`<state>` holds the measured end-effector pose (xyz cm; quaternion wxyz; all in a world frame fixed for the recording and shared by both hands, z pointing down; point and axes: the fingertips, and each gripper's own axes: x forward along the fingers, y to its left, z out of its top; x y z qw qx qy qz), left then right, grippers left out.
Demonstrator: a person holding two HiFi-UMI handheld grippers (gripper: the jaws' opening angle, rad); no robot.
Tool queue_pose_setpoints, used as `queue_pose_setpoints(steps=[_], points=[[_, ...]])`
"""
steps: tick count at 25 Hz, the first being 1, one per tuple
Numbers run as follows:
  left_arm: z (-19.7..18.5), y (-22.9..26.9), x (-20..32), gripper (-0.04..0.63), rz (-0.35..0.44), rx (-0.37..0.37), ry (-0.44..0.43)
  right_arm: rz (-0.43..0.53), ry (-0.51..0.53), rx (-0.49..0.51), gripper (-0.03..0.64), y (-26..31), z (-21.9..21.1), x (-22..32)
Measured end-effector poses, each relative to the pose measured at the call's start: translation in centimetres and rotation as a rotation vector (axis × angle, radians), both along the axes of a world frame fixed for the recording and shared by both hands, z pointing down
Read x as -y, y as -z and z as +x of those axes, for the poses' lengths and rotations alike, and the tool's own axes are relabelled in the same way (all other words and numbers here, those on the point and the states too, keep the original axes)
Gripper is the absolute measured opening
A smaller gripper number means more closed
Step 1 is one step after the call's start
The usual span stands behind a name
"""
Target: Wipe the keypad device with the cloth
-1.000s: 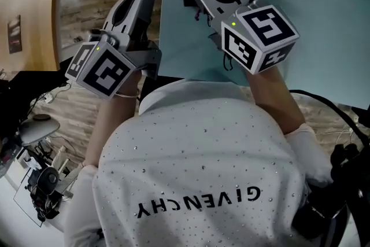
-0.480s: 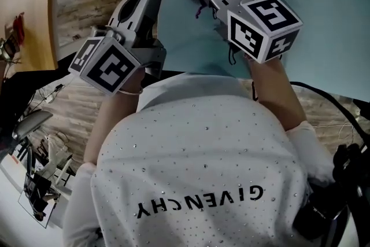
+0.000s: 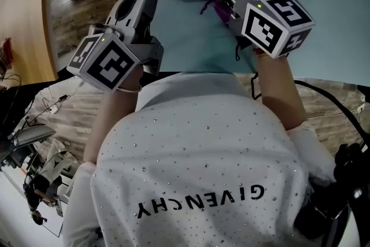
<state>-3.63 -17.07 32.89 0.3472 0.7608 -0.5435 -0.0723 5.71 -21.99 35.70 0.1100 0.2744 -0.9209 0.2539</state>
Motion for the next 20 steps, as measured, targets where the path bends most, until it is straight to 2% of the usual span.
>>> queue_pose_setpoints(steps=[6, 13, 17, 20], points=[[-0.4, -0.5, -0.1, 0.002, -0.004, 0.020, 0.012, -0.028, -0.069, 0.034, 0.066, -0.2, 1.8, 1.0], [-0.6, -0.8, -0.2, 0.002, -0.008, 0.008, 0.019, -0.067, -0.158, 0.096, 0.066, -0.1, 4.2, 2.3], [-0.8, -0.6, -0.1, 0.002, -0.004, 0.007, 0.039, -0.086, -0.239, 0.080, 0.066, -0.7, 6.3, 3.5], [-1.2, -0.7, -0.4, 0.002, -0.009, 0.006, 0.050, -0.072, -0.246, 0.064, 0.066, -0.6, 6.4, 3.7]])
